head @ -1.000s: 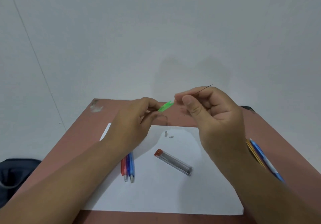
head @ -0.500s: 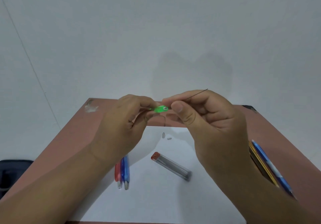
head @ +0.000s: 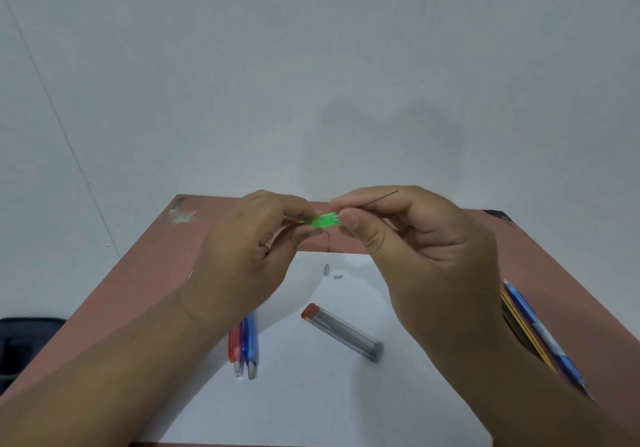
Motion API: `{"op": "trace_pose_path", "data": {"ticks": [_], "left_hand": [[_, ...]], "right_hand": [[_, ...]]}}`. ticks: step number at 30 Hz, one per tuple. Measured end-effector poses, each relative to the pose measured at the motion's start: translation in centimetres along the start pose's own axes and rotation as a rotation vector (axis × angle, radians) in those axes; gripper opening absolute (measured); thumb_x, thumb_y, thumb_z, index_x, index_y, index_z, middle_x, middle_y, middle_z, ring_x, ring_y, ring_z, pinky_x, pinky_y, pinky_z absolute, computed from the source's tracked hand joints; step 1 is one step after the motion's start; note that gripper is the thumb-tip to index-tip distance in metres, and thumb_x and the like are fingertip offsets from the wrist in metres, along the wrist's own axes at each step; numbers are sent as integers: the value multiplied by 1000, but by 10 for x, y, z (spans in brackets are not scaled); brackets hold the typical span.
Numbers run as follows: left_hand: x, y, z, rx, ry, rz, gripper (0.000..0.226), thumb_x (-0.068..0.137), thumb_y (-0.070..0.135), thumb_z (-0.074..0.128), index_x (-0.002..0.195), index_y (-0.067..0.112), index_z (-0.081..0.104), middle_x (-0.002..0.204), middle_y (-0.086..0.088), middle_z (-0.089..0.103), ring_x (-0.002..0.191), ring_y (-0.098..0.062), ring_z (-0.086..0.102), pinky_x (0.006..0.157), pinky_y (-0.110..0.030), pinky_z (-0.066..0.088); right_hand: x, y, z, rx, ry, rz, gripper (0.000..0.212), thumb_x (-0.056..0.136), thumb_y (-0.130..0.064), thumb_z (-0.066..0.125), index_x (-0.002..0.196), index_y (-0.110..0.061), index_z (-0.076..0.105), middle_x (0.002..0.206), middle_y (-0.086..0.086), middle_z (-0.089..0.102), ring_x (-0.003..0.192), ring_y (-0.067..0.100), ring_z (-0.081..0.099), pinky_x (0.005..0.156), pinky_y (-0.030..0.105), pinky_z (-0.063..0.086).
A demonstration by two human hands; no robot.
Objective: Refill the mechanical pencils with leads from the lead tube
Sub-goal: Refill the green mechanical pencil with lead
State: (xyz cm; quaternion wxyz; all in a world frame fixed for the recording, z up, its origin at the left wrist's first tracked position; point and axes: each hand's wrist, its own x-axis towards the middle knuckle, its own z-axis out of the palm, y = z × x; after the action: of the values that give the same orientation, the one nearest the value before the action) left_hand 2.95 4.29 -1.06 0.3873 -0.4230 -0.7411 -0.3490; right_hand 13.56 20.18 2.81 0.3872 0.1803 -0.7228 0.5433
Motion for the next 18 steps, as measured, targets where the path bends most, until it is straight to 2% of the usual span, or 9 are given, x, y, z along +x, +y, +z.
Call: {"op": "trace_pose_path", "data": {"ticks": [3,7,10,14,18], "left_hand": [[-1,0,1,-18,-1,-16,21,93,26,60,103,11,71,95,11,66,85,-9,60,74,-22,48],[-2,0,1,-47,-7,-42,20,93,28,61,104,14,70,95,6,71,85,-10,62,73,-28,49],[-1,2,0,-67,-22,-38,15,92,30,61,107,25,63,98,14,65,84,-6,60,73,-22,47],[0,3,0,-72,-50,-47,14,92,33,59,106,32,57,105,15,59,84,-3,59,73,-17,45],[0,4,-1,-77,-62,-60,13,92,36,58,104,34,57,105,16,59,83,-2,59,73,-12,43]], "right_hand": [[1,2,-3,-79,31,-2,8,87,-8,73,95,-10,76,90,-6,76,82,2,73,74,11,53],[1,2,-4,-21,56,61,10,86,-4,75,92,-11,77,83,-5,76,78,6,74,71,12,54],[3,-2,-2,76,79,139,10,84,-2,74,87,-11,76,82,-2,77,74,11,74,68,14,55],[6,-11,-1,350,118,323,13,82,11,67,82,-1,71,66,2,74,56,10,72,57,14,55],[8,-9,-3,329,131,327,11,82,12,68,84,1,73,75,12,75,63,13,74,61,17,58]]}}
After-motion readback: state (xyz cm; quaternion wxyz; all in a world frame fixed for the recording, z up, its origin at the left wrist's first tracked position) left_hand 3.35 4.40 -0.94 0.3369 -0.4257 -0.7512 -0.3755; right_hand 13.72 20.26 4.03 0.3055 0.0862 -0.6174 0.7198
